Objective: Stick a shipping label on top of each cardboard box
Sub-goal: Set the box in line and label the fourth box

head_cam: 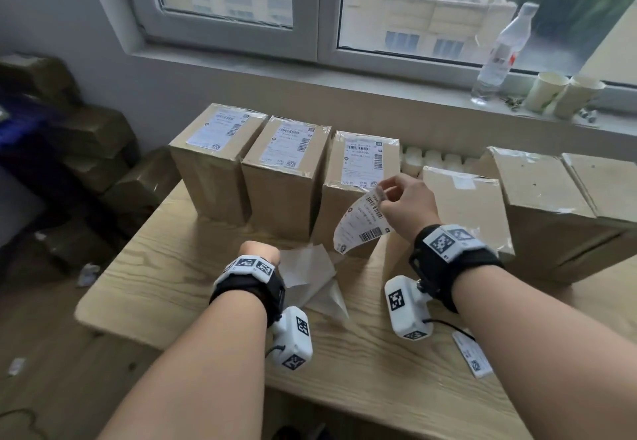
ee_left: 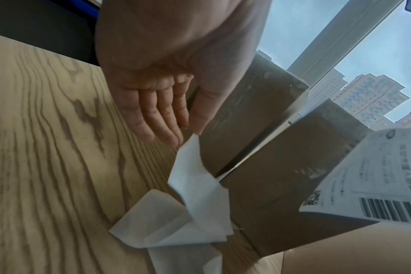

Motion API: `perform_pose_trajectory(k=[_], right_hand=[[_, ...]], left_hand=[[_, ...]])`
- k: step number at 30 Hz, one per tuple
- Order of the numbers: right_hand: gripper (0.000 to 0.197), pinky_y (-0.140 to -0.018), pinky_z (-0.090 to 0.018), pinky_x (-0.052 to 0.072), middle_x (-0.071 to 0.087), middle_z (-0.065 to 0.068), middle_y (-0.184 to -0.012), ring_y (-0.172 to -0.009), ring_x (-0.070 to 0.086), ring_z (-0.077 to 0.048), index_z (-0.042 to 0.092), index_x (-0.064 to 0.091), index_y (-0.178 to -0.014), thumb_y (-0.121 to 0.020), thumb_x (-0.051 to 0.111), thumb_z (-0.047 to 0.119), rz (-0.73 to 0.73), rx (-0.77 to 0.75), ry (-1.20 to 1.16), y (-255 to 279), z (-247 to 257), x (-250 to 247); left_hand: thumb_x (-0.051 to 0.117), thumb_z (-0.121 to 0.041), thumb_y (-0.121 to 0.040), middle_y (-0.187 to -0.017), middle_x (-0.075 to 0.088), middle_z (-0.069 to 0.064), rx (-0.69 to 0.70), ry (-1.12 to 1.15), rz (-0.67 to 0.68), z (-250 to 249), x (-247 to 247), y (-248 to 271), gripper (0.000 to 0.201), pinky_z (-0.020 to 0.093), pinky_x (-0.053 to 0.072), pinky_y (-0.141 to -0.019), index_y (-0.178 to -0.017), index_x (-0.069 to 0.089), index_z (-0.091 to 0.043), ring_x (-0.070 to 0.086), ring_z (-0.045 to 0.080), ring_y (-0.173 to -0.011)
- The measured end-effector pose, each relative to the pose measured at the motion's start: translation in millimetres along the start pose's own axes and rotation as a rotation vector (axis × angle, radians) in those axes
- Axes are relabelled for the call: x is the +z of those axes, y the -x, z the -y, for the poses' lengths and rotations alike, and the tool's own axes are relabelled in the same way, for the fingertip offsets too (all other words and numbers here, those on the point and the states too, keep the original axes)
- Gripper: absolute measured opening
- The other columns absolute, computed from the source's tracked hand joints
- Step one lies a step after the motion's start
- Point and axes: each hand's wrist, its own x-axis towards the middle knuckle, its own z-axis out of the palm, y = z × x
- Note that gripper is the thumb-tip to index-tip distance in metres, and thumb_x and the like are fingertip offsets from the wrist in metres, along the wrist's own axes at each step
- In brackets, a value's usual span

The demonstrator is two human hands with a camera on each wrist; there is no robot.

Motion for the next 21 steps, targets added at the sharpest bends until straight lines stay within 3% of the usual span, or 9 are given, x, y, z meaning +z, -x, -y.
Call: perform_pose_trajectory(k=[2, 4, 7, 9, 12, 14, 18, 21], right_hand=[[0.003, -0.053, -0.015, 0.046, 0.064, 0.003, -0.085, -0.082, 0.064, -0.016, 0.018, 0.06, -0.093, -0.091, 0.062, 0.018, 0.002, 0.011, 0.005, -2, -2, 0], [0.005, -0.054, -0.017, 0.048, 0.066, 0.002, -0.086, -0.083, 0.065, -0.017, 0.019, 0.061, -0.092, -0.089, 0.064, 0.016, 0.01, 0.02, 0.012, -3, -2, -2], [0.007, -0.058, -0.021, 0.053, 0.068, 0.0, -0.089, -0.085, 0.066, -0.016, 0.02, 0.063, -0.093, -0.088, 0.065, 0.015, 0.025, 0.027, 0.017, -3, 0, -10], [0.007, -0.06, -0.023, 0.054, 0.068, 0.001, -0.089, -0.084, 0.066, -0.015, 0.019, 0.065, -0.096, -0.089, 0.066, 0.017, 0.029, 0.016, 0.011, -3, 4, -18], [0.01, -0.066, -0.027, 0.057, 0.07, 0.002, -0.088, -0.085, 0.067, -0.014, 0.021, 0.068, -0.097, -0.088, 0.068, 0.017, 0.011, -0.022, -0.009, -3, 11, -34], [0.012, -0.068, -0.03, 0.059, 0.07, 0.001, -0.087, -0.084, 0.069, -0.016, 0.02, 0.069, -0.098, -0.087, 0.069, 0.017, 0.002, -0.05, -0.024, -3, 14, -47], [0.008, -0.074, -0.036, 0.06, 0.071, 0.001, -0.085, -0.082, 0.069, -0.016, 0.024, 0.069, -0.091, -0.085, 0.072, 0.018, -0.027, -0.068, -0.058, -2, 17, -74], [0.007, -0.073, -0.033, 0.061, 0.072, 0.001, -0.088, -0.082, 0.07, -0.015, 0.024, 0.07, -0.092, -0.086, 0.072, 0.021, -0.037, -0.068, -0.048, -1, 15, -93]], left_hand=[[0.049, -0.013, -0.097, -0.116, 0.066, 0.01, 0.014, 0.031, 0.018, -8, 0, -1, 0.028, 0.022, 0.044, -0.073, -0.118, 0.064, -0.003, 0.061, 0.024, -0.113], [0.056, -0.012, -0.093, -0.086, 0.065, 0.009, 0.073, 0.052, -0.016, -15, -1, 0, 0.012, 0.024, 0.043, -0.075, -0.1, 0.064, -0.006, 0.06, 0.024, -0.093], [0.071, -0.018, -0.081, -0.062, 0.063, 0.001, 0.239, 0.408, -0.016, -37, 2, 10, 0.012, 0.025, 0.043, -0.065, -0.077, 0.071, -0.007, 0.055, 0.02, -0.064], [0.078, -0.027, -0.076, -0.063, 0.066, -0.001, 0.368, 0.498, 0.045, -54, -3, 28, 0.017, 0.024, 0.042, -0.062, -0.067, 0.071, -0.015, 0.054, 0.015, -0.06], [0.08, -0.035, -0.076, -0.075, 0.069, -0.001, 0.472, 0.463, 0.19, -83, -11, 57, 0.026, 0.021, 0.042, -0.057, -0.083, 0.073, -0.011, 0.054, 0.009, -0.062], [0.08, -0.033, -0.076, -0.079, 0.068, -0.001, 0.531, 0.398, 0.271, -100, -13, 70, 0.028, 0.016, 0.043, -0.05, -0.088, 0.071, -0.01, 0.053, 0.007, -0.062], [0.077, -0.017, -0.08, -0.079, 0.066, 0.0, 0.602, 0.335, 0.324, -122, -10, 85, 0.012, 0.009, 0.042, -0.042, -0.079, 0.066, -0.012, 0.056, 0.006, -0.065], [0.073, -0.015, -0.084, -0.08, 0.066, -0.002, 0.647, 0.3, 0.345, -137, -6, 94, 0.009, 0.013, 0.048, -0.051, -0.08, 0.066, -0.013, 0.06, 0.008, -0.07]])
